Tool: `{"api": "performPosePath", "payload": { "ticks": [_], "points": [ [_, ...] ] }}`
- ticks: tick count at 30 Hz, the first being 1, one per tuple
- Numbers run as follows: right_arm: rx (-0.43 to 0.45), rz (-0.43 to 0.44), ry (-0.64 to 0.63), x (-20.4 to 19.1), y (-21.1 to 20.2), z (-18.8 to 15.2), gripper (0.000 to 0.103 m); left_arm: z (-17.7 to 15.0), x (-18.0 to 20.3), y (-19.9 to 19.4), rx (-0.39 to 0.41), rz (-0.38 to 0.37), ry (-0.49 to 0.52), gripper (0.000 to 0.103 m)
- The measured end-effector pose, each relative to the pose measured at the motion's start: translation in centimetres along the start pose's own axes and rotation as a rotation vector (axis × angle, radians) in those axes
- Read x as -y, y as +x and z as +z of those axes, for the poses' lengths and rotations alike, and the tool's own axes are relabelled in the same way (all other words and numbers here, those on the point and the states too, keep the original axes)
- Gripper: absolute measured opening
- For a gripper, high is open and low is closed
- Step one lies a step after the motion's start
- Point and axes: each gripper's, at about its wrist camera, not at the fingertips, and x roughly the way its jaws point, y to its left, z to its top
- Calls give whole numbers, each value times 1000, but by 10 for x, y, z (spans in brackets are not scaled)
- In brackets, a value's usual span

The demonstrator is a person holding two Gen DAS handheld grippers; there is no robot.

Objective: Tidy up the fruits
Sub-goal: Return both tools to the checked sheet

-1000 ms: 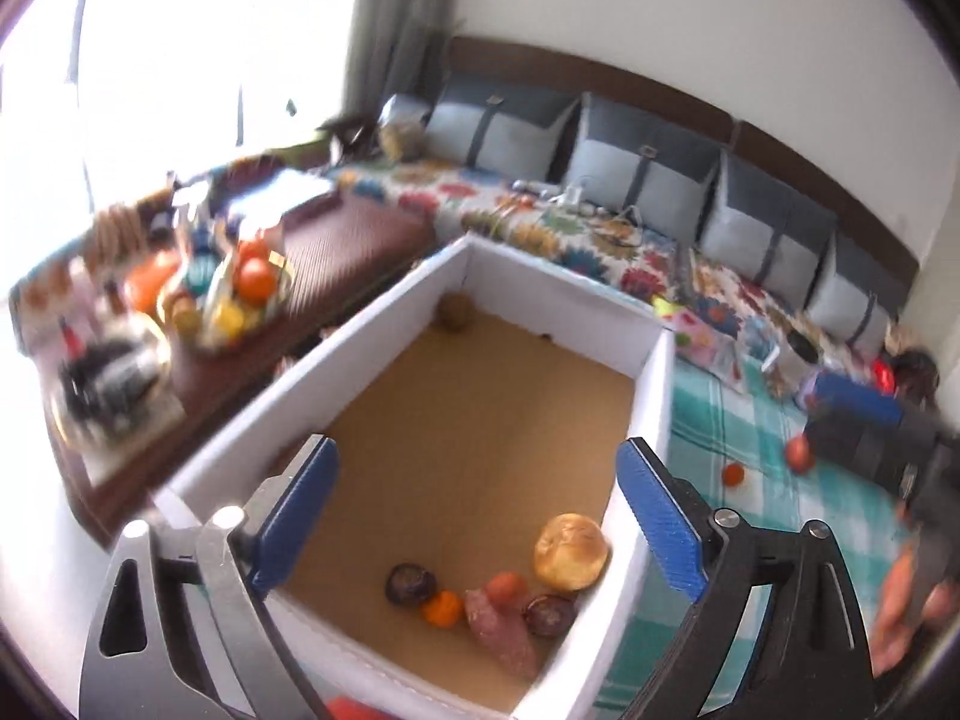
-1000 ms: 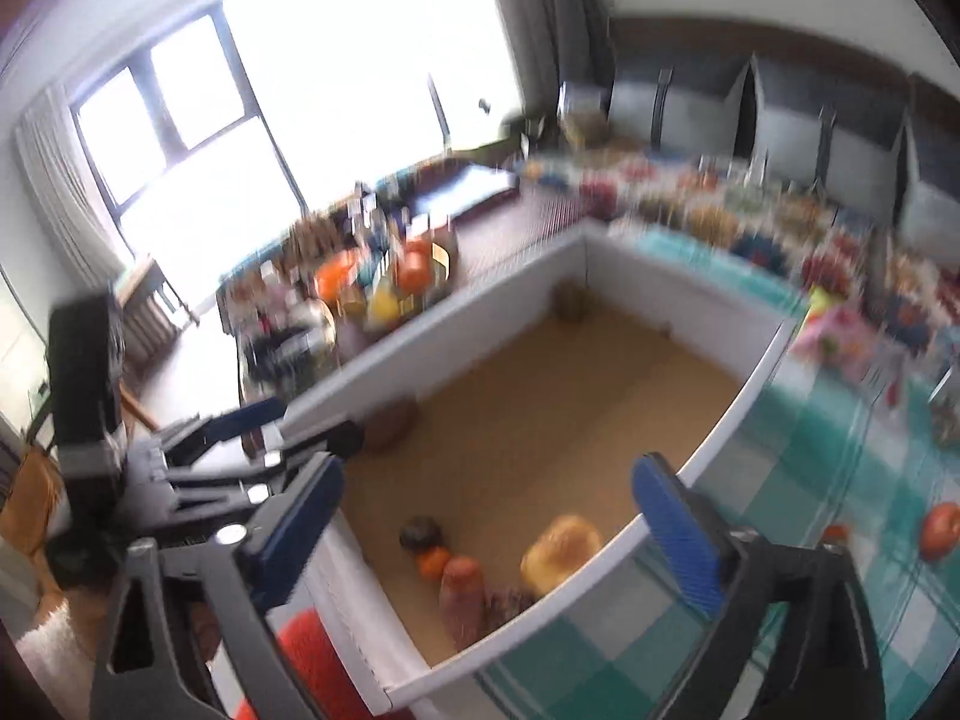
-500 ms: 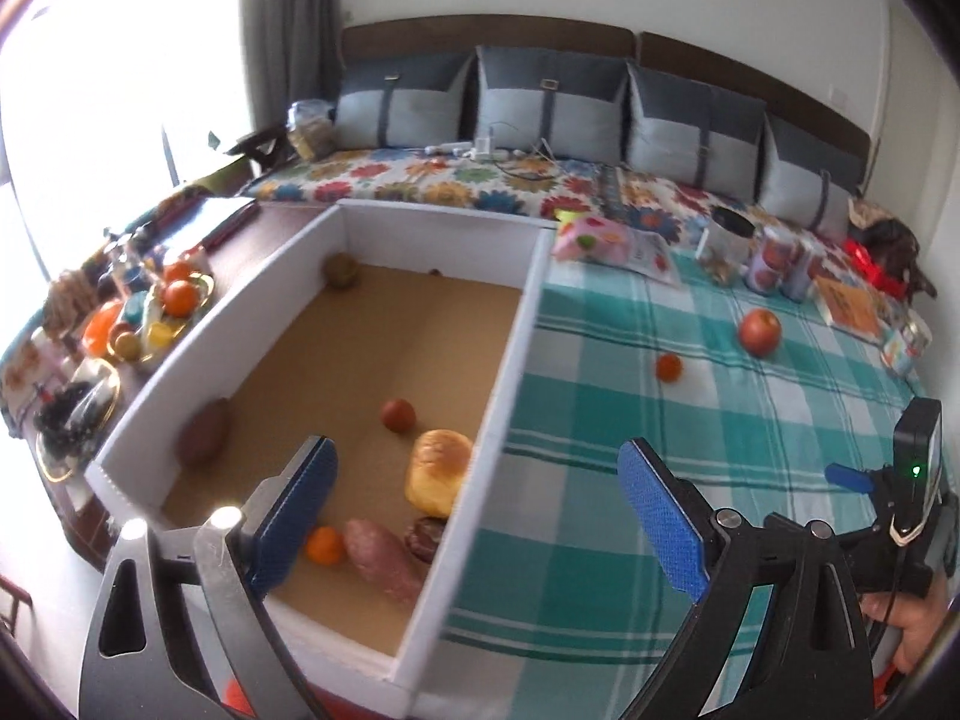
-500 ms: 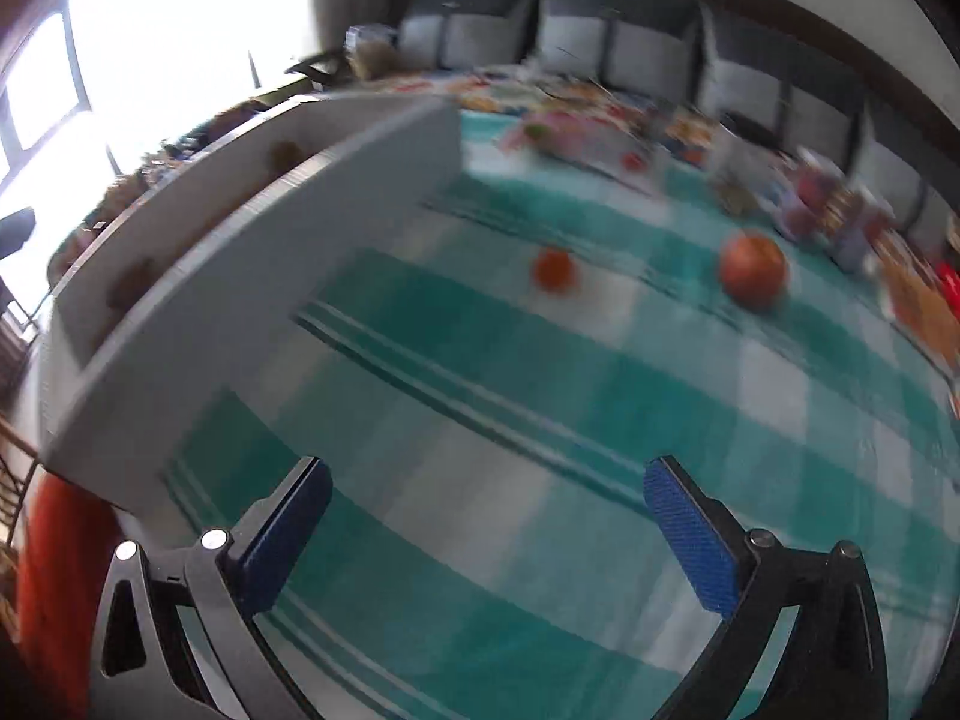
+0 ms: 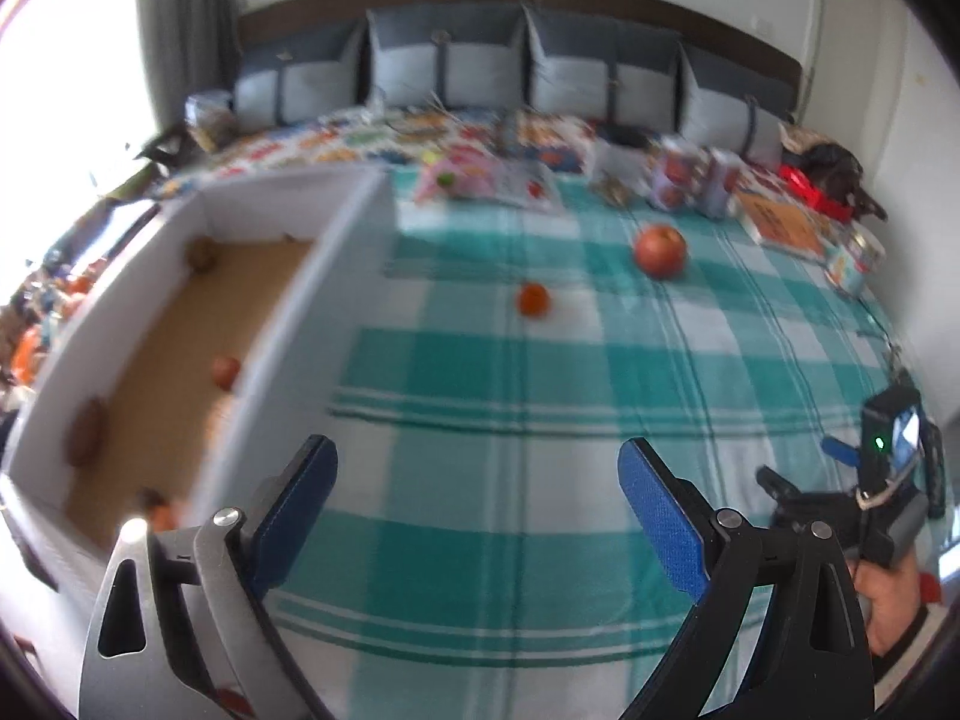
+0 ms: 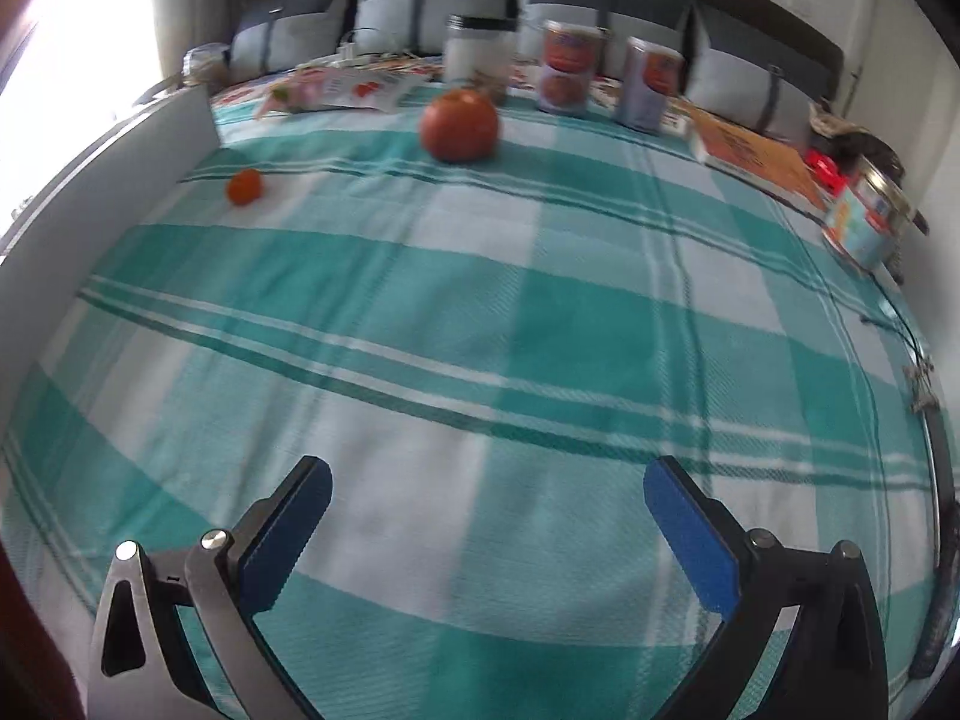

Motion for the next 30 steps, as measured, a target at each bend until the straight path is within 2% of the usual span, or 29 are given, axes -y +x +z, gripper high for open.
{"api": "performPosePath", "payload": {
  "ticks": [1, 3, 8, 15, 19, 20, 21, 22, 30],
  "points": [
    [-6, -6, 13, 4, 4, -6, 103, -7, 8, 10, -24, -17, 10, 96],
    [23, 37, 67, 15, 5, -13, 103, -24, 25, 31, -73, -37, 50, 96],
    [25, 23, 67, 14, 5, -12, 103, -47, 58, 70, -140, -25, 145, 96],
    [26, 33, 75, 15, 6, -13, 103, -30, 81, 112, -93, -26, 87, 96],
    [25, 27, 72, 15, 7, -13, 103, -25, 88, 146, -127, -18, 59, 96],
    [25, 26, 72, 14, 7, -12, 103, -27, 90, 152, -122, -11, 63, 100],
    [26, 26, 72, 15, 7, -12, 103, -31, 91, 151, -74, -3, 71, 103],
    [26, 27, 72, 14, 7, -12, 103, -33, 90, 149, -63, -9, 63, 102],
    [26, 26, 72, 14, 7, -12, 103, -33, 90, 149, -65, -11, 61, 103]
  ]
}}
